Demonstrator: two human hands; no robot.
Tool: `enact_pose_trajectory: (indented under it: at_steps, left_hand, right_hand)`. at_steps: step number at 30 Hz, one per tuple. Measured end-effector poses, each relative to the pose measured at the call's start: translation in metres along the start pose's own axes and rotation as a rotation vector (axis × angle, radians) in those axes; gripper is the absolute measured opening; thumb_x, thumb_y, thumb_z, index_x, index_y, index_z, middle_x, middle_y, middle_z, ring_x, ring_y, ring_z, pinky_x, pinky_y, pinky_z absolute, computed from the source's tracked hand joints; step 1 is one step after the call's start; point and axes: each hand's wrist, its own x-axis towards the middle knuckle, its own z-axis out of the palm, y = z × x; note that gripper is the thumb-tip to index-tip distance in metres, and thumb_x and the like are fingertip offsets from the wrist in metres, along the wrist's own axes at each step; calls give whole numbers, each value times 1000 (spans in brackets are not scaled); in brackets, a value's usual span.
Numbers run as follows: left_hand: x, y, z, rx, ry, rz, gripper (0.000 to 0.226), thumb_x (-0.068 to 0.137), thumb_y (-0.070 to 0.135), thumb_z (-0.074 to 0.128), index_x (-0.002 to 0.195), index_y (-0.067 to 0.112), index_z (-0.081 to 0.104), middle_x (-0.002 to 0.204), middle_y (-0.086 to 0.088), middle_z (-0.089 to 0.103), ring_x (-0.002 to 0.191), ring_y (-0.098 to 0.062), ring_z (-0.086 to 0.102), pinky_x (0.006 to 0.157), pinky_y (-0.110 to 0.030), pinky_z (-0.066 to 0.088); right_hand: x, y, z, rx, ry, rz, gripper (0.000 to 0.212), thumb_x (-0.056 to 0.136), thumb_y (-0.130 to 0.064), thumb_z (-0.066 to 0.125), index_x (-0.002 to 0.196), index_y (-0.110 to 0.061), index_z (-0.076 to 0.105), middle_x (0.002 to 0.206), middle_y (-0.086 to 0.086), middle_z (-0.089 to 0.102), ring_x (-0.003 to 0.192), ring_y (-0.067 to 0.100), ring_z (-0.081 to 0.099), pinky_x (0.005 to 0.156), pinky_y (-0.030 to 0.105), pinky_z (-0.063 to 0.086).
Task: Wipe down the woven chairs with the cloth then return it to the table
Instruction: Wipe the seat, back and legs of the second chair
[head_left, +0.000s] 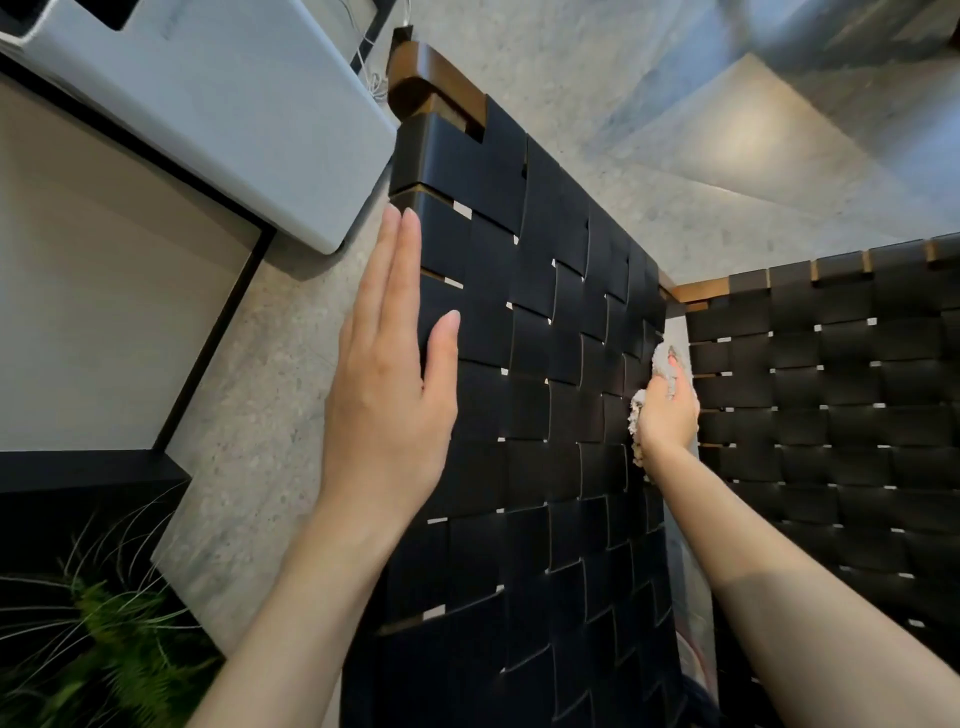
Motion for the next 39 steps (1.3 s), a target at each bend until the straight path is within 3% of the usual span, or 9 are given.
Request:
enact_pose_trajectory:
  at_steps: [3,7,13,18,22,25,32,36,39]
  left_hand:
    - [-1,2,-1,-71,-2,-41,54,102,23,36,150,27,12,158,15,9,140,11,5,107,-1,5]
    - [0,2,-2,-106,10,-62,49,103,24,29,149,31,13,157,19,12,138,14,7,103,4,5]
    - [1,0,-2,-112,12,-55,49,103,23,29,149,30,16,156,19,13,138,13,9,104,2,7]
    - [1,-1,-2,-98,14,-47,51,103,22,31,150,30,14,157,20,11,139,11,9,105,1,6]
    - [0,-2,-1,-62,18,-34,51,102,24,30,150,29,13,157,20,9,138,14,7,103,3,4]
    - [0,-2,-1,-78,12,-24,51,102,23,30,150,28,14,157,19,9,139,13,6,104,2,4]
    - [0,-3,0,-106,12,-16,50,102,20,31,150,24,16,157,17,11,139,12,7,106,1,6]
    - [0,-4,0,-116,9,-8,50,102,22,30,150,25,16,157,17,11,139,12,6,105,1,6]
    - [0,-5,1,-123,13,-6,50,102,22,30,150,25,17,157,17,12,139,12,7,107,-1,6]
  right_hand:
    - [-27,-13,0,7,9,-126,41,101,-15,37,139,-26,48,142,2,46,120,12,47,103,30,39]
    - [-77,-56,4,155,-142,-436,40,102,-14,41,137,-31,49,147,-6,44,136,7,36,103,7,31]
    - [-132,-163,26,320,-358,-900,42,97,-5,46,135,-23,48,148,8,43,143,21,29,115,50,26]
    - [-135,-209,53,225,-231,-1100,32,92,-17,57,123,-17,64,147,9,43,139,17,34,119,48,11]
    - [-110,-186,54,196,-143,-1014,37,94,-16,53,131,-21,56,149,5,41,139,21,32,113,54,23]
    - [-75,-162,49,150,-116,-830,39,99,-19,46,134,-35,43,152,-1,36,143,19,24,116,52,18]
    - [11,-108,40,-31,-26,-564,40,100,-14,41,139,-21,47,150,6,39,140,22,31,116,39,21]
    - [40,-90,38,-93,9,-320,41,101,-22,36,141,-27,47,148,7,39,135,26,38,114,37,23]
    - [52,-74,34,-42,20,-145,40,103,-27,34,141,-31,45,146,5,39,127,24,45,102,19,29]
